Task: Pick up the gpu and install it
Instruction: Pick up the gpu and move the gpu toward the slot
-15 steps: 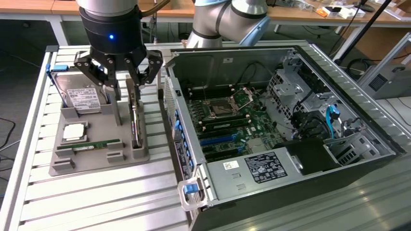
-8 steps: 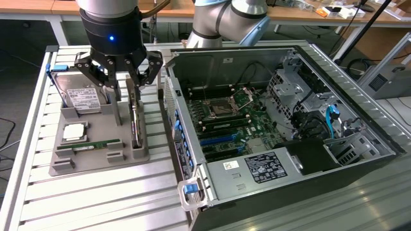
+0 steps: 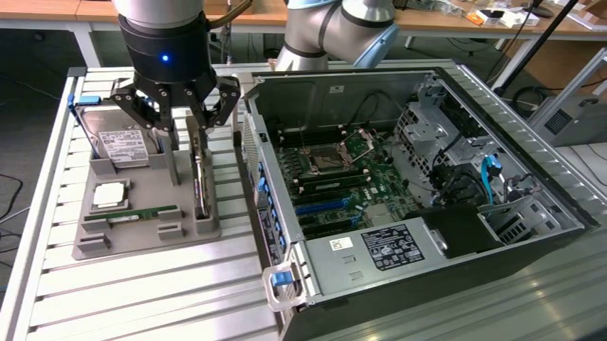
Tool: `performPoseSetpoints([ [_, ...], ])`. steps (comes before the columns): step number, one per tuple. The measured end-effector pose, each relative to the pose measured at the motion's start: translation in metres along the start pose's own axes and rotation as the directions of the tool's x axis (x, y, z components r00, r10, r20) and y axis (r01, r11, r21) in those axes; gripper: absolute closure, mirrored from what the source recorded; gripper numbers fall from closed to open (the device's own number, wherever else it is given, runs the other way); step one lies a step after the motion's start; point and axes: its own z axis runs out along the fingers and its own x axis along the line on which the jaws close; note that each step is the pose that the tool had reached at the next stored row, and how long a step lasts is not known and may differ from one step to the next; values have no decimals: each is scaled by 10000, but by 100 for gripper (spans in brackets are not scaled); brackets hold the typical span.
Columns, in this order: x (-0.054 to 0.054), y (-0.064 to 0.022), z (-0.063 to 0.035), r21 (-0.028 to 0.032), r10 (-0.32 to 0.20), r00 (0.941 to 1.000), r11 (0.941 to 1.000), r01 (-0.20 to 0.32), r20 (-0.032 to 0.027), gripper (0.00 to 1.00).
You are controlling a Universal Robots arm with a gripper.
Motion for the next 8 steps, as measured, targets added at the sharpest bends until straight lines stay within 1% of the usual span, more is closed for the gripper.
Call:
performPoseSetpoints([
  [8, 1, -1, 27, 0, 0, 10000, 10000, 0, 0, 58],
])
